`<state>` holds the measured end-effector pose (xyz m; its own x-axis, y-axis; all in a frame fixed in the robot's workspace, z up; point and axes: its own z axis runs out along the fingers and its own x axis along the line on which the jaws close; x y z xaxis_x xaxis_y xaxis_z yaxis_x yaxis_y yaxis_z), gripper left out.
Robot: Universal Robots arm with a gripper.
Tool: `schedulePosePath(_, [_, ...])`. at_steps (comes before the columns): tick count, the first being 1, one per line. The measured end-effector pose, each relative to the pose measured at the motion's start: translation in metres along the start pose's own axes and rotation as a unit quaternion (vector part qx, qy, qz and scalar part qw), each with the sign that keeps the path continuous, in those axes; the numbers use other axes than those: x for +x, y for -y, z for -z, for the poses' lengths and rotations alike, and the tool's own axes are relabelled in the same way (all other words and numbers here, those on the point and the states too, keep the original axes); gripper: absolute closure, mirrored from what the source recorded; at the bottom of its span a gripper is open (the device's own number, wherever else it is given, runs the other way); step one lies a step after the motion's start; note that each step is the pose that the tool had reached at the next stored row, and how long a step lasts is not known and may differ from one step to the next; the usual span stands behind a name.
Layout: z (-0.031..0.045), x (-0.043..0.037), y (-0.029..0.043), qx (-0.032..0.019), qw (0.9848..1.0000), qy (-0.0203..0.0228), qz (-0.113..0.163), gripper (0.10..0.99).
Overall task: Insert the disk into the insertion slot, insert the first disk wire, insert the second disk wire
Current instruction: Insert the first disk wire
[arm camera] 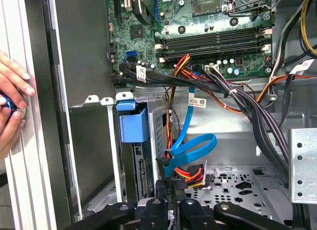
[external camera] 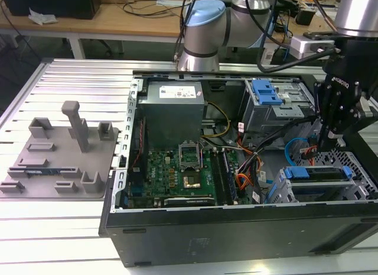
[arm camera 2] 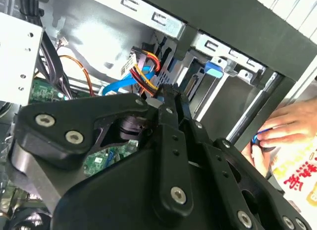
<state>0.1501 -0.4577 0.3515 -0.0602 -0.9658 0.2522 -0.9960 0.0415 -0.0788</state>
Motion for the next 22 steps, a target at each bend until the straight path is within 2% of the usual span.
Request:
schedulePosePath(2, [-0.0005,-0.0001,0.0075,-0.0157,0.9999,-0.0008,0.004,0.918])
schedulePosePath(3, [-0.0009,-0.0001,0.0123,-0.0258,0.9996,-0.0012,0.007,0.918])
schedulePosePath(4, [-0.0017,0.0001,0.0209,-0.0436,0.9990,-0.0019,0.012,0.918])
schedulePosePath(5, [-0.0022,0.0012,0.0241,-0.0498,0.9987,-0.0016,0.013,0.918])
schedulePosePath(6, [-0.0027,0.0028,0.0255,-0.0526,0.9985,0.0002,0.014,0.918])
schedulePosePath(7, [-0.0036,0.0057,0.0259,-0.0535,0.9984,0.0065,0.014,0.918])
schedulePosePath(11, [-0.0056,0.0134,0.0263,-0.0550,0.9976,0.0401,0.014,0.918])
schedulePosePath(12, [-0.0066,0.0172,0.0265,-0.0555,0.9974,0.0448,0.014,0.918])
schedulePosePath(15, [-0.0095,0.0280,0.0279,-0.0587,0.9971,0.0464,0.014,0.918])
schedulePosePath(16, [-0.0108,0.0320,0.0303,-0.0638,0.9968,0.0464,0.016,0.918])
schedulePosePath(17, [-0.0113,0.0334,0.0326,-0.0666,0.9965,0.0463,0.019,0.918])
schedulePosePath(18, [-0.0125,0.0372,0.0346,-0.0666,0.9965,0.0470,0.021,0.918])
schedulePosePath(19, [-0.0135,0.0410,0.0349,-0.0657,0.9962,0.0535,0.021,0.918])
schedulePosePath(20, [-0.0144,0.0441,0.0351,-0.0639,0.9958,0.0625,0.020,0.918])
schedulePosePath(21, [-0.0148,0.0452,0.0352,-0.0628,0.9951,0.0739,0.020,0.918])
schedulePosePath(22, [-0.0148,0.0453,0.0349,-0.0624,0.9944,0.0828,0.020,0.918])
